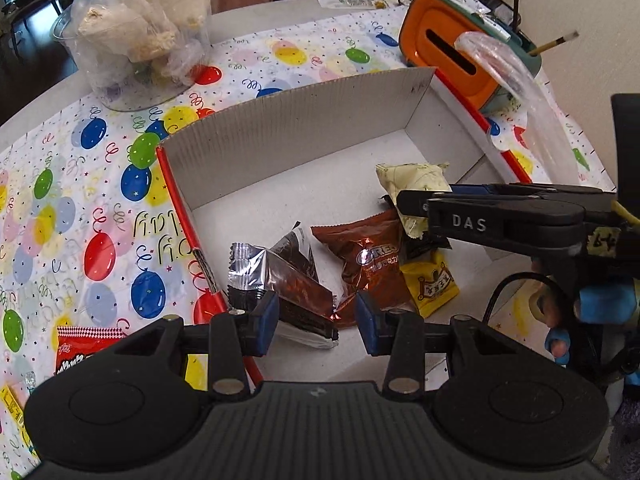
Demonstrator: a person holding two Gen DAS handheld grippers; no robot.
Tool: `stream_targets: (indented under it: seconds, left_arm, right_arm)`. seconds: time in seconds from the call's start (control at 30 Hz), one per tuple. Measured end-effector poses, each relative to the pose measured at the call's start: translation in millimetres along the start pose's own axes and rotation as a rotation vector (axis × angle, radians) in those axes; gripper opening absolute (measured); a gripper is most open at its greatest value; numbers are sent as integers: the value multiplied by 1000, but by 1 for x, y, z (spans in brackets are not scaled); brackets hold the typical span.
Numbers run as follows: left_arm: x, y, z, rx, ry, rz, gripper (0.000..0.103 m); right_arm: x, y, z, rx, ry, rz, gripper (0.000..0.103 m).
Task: Organize snacks
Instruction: 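Carry both packets into the red box and open both tools, then withdraw both tools from the box toward the remaining snacks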
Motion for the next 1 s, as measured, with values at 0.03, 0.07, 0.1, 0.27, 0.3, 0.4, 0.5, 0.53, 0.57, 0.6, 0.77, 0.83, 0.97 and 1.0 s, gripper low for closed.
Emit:
stream_targets:
  seconds: [0.03,0.07,0.1,0.27,0.3,0.4,0.5,0.53,0.57,0.6,0.77,0.83,0.97,1.0]
  left_arm:
    - [0,0,-2,3,0,-1,41]
    - [0,0,-3,6,-2,-3,41]
    - [0,1,-4,8,-4,-7,41]
    - [6,2,-2,2,4,9,41]
    - [7,3,0,-2,5,13,41]
    - [12,4,7,-16,17,26,41]
    - [15,8,15,-36,28,31,41]
    - [16,9,18,-43,29,31,41]
    - [17,10,21,-52,31,32,41]
    - [18,11,24,-61,34,33,41]
    - [28,17,42,-110,41,43,41]
    - [31,20,50,-131,40,39,41]
    - [41,27,64,-168,43,38,44]
    - [44,28,68,-176,44,38,44]
  right_arm:
    - [0,0,-2,7,0,-1,38]
    - [-1,1,-3,11,-6,-4,39]
    - [-2,1,-4,12,-10,-8,40]
    - [-3,0,4,6,-19,-10,42]
    - [-3,0,5,7,-19,-11,43]
    - [-1,3,11,7,-26,-15,44]
    - [4,5,22,-5,-37,-4,46]
    - [7,6,26,-11,-41,-1,46]
    - [9,7,30,-17,-46,1,47]
    - [11,8,34,-23,-52,2,47]
    - [26,12,55,-60,-85,6,49]
    - [33,14,63,-74,-100,6,50]
    - [51,18,78,-101,-110,31,52]
    - [55,19,81,-108,-113,37,52]
Point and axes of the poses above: each gripper's, at about its wrist camera, not at the fingertips, and z roughly against the way its jaws point, x to its left, y to its underside, the point moved 1 cm from there along -z, roughly the way its jaws point, and after that the axes turned 2 degrees about z, right-handed, at the moved point
